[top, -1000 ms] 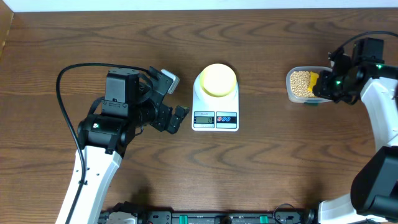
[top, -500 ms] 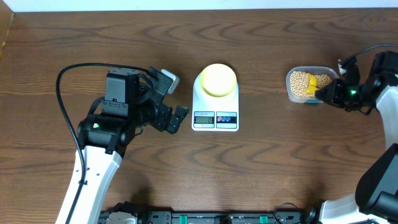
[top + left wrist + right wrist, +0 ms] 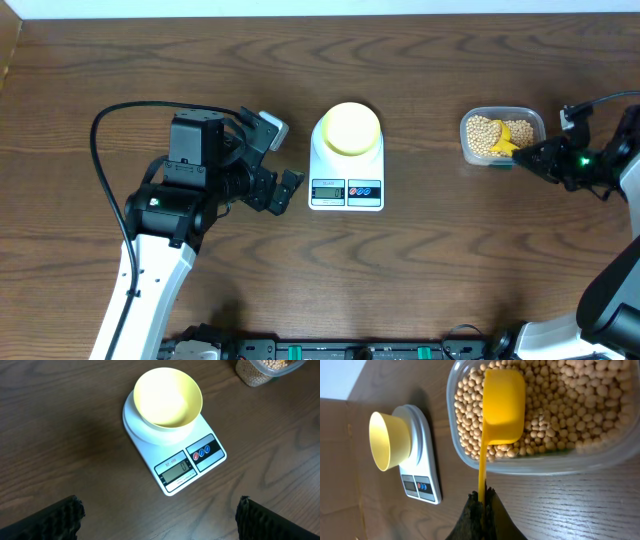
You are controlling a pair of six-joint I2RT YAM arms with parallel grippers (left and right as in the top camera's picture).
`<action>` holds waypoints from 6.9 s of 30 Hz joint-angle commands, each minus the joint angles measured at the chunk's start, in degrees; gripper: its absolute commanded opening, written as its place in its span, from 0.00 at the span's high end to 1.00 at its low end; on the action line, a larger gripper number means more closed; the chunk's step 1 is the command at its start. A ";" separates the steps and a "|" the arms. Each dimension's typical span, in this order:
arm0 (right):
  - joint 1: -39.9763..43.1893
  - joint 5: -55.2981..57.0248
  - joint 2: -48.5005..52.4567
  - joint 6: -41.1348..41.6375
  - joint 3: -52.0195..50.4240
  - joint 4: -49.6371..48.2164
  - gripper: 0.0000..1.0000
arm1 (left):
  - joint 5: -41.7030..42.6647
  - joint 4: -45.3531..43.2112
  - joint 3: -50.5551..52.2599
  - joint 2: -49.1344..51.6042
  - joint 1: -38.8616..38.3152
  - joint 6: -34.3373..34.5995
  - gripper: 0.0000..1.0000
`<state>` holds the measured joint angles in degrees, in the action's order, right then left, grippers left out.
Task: Scoop item into bowl and weigh 50g on scale
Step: 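Drag the yellow scoop through the soybeans with the right gripper, then lift the filled yellow scoop out of the tub with the right gripper, then carry the filled scoop left over the yellow bowl on the scale, then tilt the scoop with the right gripper to pour soybeans into the bowl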
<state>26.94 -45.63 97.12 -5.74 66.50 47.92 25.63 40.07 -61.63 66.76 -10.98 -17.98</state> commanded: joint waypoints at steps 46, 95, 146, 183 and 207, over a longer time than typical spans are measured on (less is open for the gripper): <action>18.78 -37.55 0.94 0.07 -6.29 5.73 0.99 | 0.66 -0.02 -0.33 0.22 0.02 0.26 0.00; -15.67 -35.36 0.94 39.65 -6.29 -28.33 0.99 | 0.66 -0.02 -0.33 0.22 0.02 0.26 0.00; -43.65 15.80 -6.82 12.24 -5.79 -37.09 0.99 | 0.66 -0.02 -0.33 0.22 0.02 0.26 0.00; -44.98 18.75 -7.26 -4.66 -5.81 -34.80 0.99 | 0.66 -0.02 -0.33 0.22 0.02 0.26 0.00; -45.48 19.82 -7.30 -28.26 -5.79 -34.47 0.99 | 0.66 -0.02 -0.33 0.22 0.02 0.26 0.00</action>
<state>-17.78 -26.85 90.48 -30.04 59.88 14.17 25.63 40.05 -61.63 66.76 -10.98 -17.98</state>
